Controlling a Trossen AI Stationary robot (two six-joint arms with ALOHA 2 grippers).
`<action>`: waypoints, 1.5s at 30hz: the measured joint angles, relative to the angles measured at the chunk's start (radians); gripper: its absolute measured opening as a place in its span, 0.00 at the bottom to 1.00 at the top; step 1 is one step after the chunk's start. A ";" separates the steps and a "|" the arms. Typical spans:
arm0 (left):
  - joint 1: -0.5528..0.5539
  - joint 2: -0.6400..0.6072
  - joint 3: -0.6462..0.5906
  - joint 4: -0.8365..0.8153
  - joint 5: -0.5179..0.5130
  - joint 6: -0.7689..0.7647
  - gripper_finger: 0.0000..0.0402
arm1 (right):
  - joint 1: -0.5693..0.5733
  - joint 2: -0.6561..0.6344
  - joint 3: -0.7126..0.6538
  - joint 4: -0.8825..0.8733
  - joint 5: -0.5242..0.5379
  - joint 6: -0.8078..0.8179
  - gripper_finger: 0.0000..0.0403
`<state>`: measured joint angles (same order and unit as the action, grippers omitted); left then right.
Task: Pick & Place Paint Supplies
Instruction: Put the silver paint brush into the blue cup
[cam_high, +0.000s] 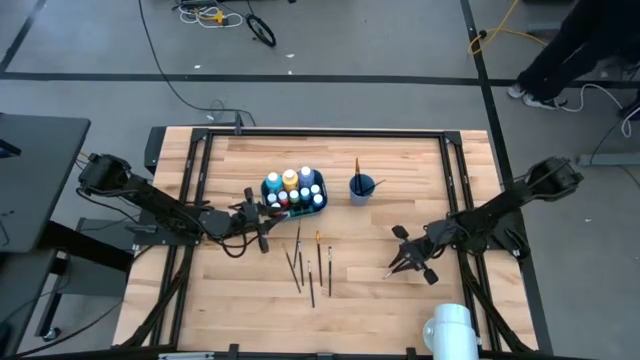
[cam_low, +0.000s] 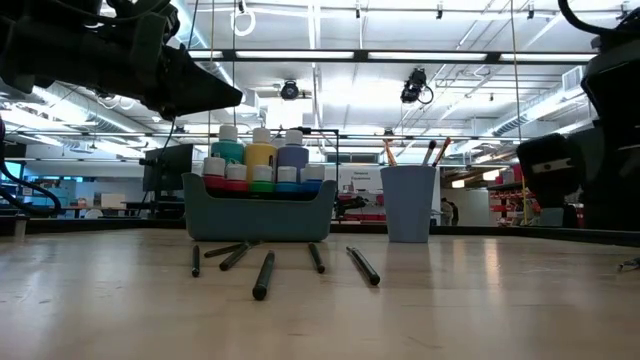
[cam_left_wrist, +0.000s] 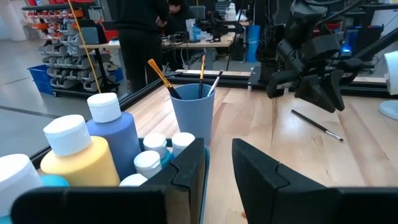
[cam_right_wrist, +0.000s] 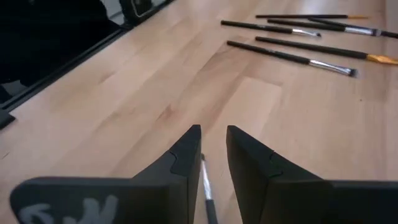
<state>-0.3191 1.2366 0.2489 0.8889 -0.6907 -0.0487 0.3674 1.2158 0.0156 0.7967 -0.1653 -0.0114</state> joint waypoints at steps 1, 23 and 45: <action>0.000 0.000 0.000 0.000 0.000 -0.004 0.23 | 0.002 0.020 0.000 0.023 -0.007 -0.001 0.20; 0.000 0.000 0.000 -0.001 0.000 -0.086 0.23 | 0.028 0.451 0.079 0.224 -0.027 -0.049 0.20; 0.000 0.000 0.000 -0.001 0.000 -0.079 0.23 | 0.028 0.533 0.102 0.396 0.092 -0.050 0.02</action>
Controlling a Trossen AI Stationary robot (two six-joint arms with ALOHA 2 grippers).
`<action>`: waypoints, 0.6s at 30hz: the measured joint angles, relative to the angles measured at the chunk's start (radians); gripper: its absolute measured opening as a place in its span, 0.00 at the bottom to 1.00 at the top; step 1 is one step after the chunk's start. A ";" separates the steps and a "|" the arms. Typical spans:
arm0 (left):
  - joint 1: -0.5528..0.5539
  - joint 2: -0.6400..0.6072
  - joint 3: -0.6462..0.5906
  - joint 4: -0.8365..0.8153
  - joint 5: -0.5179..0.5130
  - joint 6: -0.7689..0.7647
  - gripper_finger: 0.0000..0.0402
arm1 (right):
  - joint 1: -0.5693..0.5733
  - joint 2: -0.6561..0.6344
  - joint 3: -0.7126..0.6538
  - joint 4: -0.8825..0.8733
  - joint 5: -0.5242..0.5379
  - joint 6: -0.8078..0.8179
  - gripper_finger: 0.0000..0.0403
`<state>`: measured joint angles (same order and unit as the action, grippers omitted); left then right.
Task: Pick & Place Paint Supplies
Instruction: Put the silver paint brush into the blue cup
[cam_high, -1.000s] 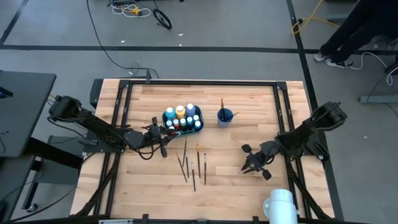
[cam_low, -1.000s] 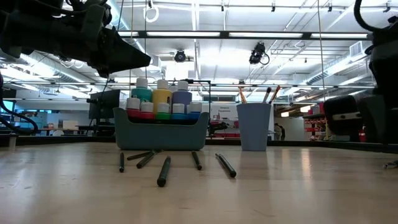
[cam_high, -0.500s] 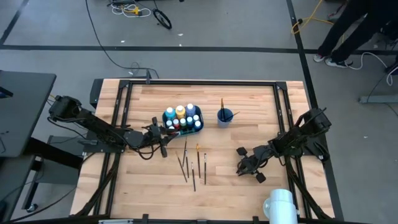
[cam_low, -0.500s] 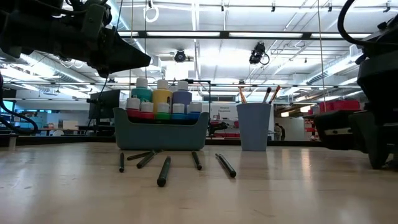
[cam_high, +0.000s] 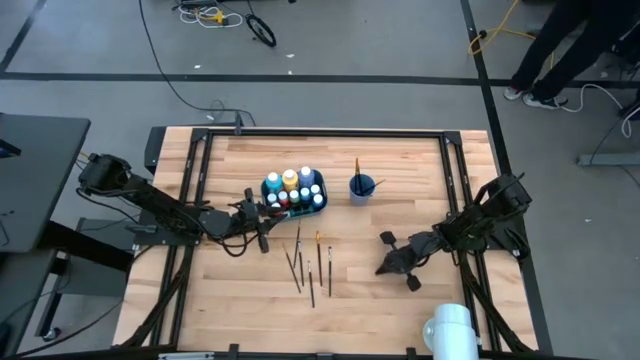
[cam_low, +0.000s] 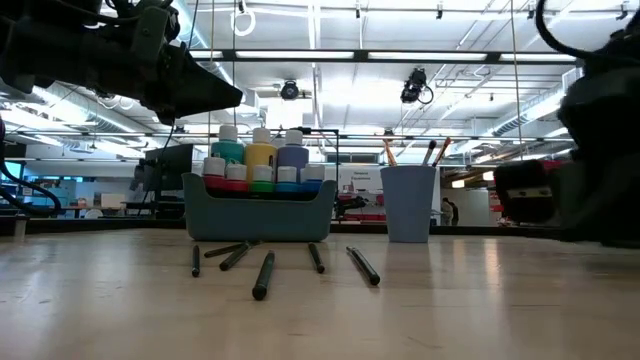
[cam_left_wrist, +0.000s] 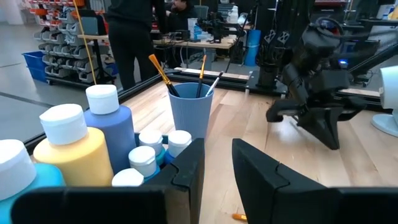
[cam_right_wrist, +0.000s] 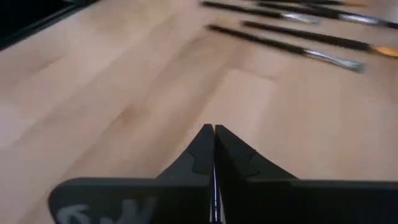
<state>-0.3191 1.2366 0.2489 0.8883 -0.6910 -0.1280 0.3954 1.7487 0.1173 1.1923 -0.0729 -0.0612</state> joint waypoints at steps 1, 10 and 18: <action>0.000 0.000 0.000 0.000 0.000 0.000 0.23 | 0.000 -0.003 0.000 0.003 0.038 0.025 0.02; 0.000 0.000 0.000 0.000 0.000 -0.007 0.23 | -0.013 -0.011 -0.001 0.007 0.191 0.126 0.01; 0.000 0.000 0.000 0.000 0.002 -0.016 0.23 | -0.030 -0.012 -0.006 -0.010 0.062 0.300 0.01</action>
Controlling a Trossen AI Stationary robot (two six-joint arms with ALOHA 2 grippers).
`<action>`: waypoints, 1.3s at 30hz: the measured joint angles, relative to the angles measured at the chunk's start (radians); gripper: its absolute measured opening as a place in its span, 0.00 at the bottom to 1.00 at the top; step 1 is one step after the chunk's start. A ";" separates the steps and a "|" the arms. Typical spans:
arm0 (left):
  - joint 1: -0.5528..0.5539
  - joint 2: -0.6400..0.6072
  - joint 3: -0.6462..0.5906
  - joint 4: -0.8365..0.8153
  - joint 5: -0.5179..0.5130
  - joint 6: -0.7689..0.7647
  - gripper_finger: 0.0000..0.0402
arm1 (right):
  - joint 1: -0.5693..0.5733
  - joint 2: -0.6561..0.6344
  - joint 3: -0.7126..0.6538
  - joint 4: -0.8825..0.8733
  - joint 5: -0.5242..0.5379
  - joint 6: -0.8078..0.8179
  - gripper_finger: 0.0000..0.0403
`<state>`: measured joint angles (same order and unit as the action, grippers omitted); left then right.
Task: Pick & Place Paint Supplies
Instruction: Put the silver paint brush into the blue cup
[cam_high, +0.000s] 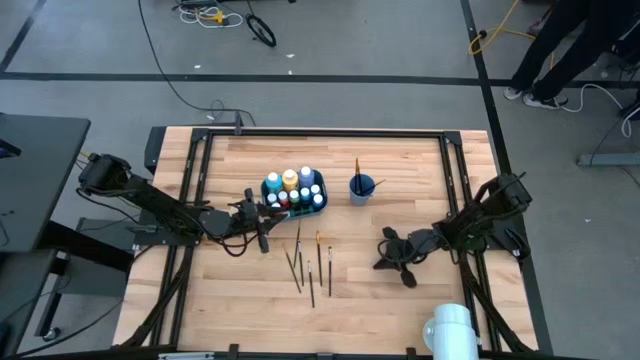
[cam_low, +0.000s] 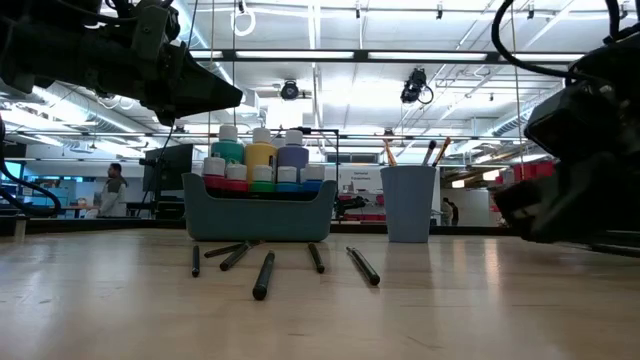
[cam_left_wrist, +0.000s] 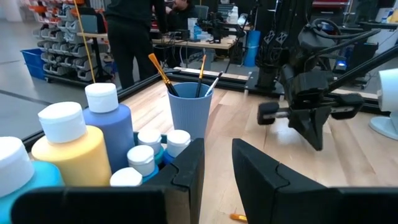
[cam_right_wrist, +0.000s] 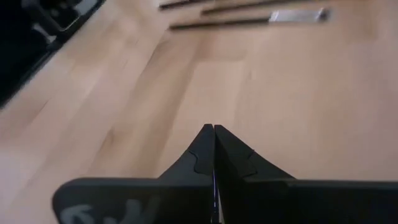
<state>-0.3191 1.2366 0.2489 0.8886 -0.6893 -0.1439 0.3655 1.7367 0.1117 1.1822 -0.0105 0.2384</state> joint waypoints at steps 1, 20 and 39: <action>0.000 0.000 0.000 0.000 0.001 -0.001 0.23 | 0.004 -0.001 -0.005 -0.007 -0.019 0.034 0.01; 0.000 0.000 0.000 0.000 -0.033 0.001 0.23 | -0.008 -0.255 0.012 0.385 0.307 -0.499 0.00; 0.000 0.000 0.000 0.000 -0.033 0.009 0.23 | -0.363 -0.287 0.294 0.237 0.421 -0.588 0.00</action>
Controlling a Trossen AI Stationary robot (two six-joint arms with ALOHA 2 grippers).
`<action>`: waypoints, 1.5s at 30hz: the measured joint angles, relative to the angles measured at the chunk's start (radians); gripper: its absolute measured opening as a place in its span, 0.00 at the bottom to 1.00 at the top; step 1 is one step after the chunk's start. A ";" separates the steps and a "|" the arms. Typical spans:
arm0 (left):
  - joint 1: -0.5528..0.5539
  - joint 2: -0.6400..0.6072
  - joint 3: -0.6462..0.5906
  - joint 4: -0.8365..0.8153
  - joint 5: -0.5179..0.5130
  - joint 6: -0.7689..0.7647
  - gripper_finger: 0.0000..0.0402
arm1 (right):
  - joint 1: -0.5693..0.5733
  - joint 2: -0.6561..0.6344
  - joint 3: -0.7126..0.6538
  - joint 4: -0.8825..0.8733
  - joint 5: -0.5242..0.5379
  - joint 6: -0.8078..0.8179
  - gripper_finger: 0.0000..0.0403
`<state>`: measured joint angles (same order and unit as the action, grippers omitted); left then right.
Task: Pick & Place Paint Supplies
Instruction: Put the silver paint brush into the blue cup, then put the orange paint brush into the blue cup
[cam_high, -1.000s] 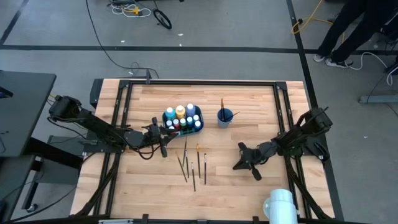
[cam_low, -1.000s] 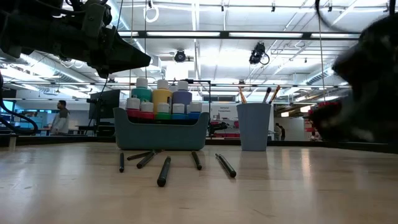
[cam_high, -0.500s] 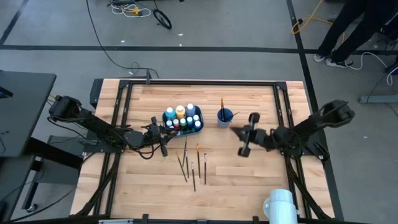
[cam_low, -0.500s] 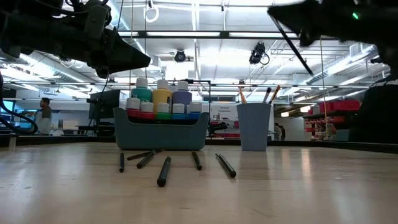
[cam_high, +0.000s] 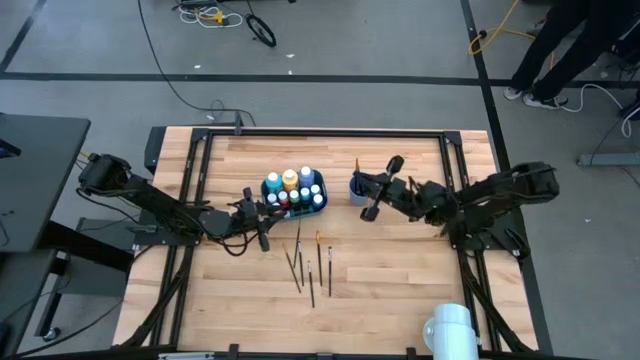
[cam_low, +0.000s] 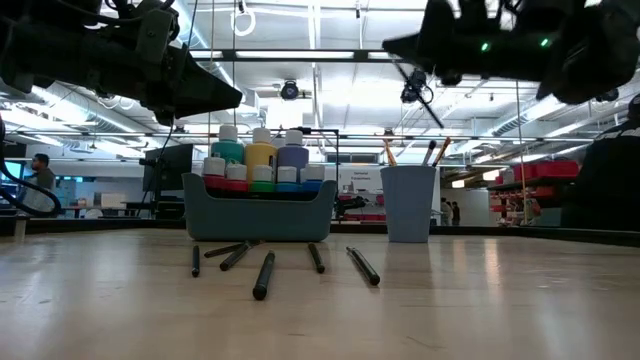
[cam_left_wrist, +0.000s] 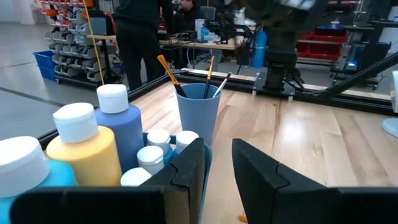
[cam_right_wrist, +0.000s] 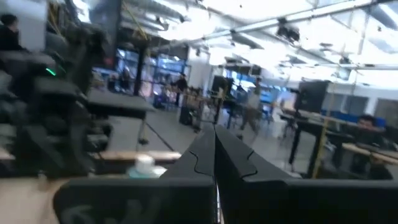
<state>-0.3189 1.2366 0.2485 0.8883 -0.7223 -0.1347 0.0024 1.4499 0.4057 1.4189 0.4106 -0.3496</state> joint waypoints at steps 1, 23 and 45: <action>0.000 0.000 0.000 0.000 0.000 0.000 0.23 | -0.021 0.017 0.000 0.004 -0.003 0.006 0.00; 0.000 0.000 0.000 -0.001 0.001 0.000 0.23 | -0.178 0.266 0.000 0.050 -0.088 0.135 0.02; 0.000 0.000 0.000 -0.009 0.065 -0.007 0.23 | -0.177 0.266 0.000 -0.059 -0.086 0.076 0.21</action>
<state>-0.3191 1.2366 0.2485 0.8795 -0.6571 -0.1412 -0.1746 1.7157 0.4061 1.3599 0.3244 -0.2737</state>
